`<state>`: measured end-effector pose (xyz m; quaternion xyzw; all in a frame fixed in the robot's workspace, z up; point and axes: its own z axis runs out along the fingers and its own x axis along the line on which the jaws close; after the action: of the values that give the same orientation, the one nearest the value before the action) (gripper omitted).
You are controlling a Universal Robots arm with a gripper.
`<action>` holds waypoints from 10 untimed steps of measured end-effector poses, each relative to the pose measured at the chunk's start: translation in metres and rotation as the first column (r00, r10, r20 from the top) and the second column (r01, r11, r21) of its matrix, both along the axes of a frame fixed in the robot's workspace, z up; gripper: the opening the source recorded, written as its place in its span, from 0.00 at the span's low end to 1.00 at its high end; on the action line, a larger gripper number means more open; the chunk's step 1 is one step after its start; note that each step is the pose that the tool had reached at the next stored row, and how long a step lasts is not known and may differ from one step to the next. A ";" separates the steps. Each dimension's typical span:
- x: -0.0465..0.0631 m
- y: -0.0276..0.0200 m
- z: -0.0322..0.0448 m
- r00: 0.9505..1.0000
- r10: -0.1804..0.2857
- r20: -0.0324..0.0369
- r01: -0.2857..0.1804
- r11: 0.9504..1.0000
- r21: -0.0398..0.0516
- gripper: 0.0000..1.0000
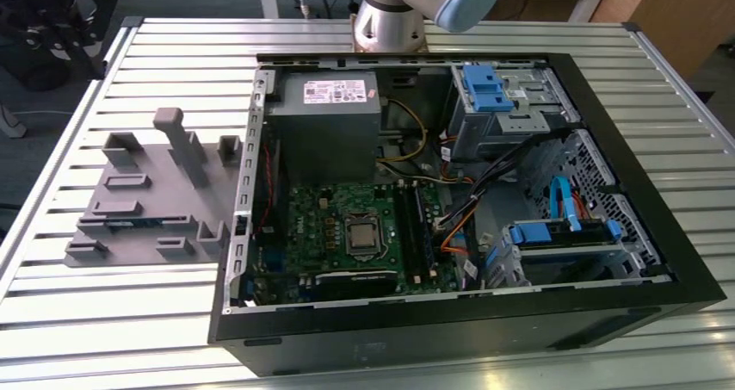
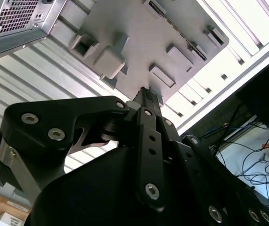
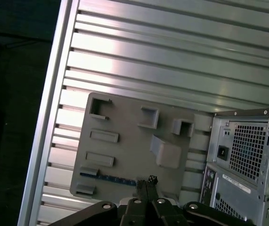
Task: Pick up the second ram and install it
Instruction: 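Pick up the second ram and move it above second insertion slot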
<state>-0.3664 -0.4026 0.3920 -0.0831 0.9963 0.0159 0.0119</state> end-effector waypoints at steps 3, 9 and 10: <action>0.000 0.0000 0.0000 1.000 0.013 0.000 -0.013 1.000 0.000 0.11; 0.000 0.0000 0.0000 0.999 0.039 0.000 -0.039 0.999 0.000 0.11; 0.000 0.0000 0.0000 0.999 0.043 0.000 -0.043 0.999 0.000 0.11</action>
<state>-0.3664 -0.4026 0.3920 -0.1045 0.9943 0.0161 0.0115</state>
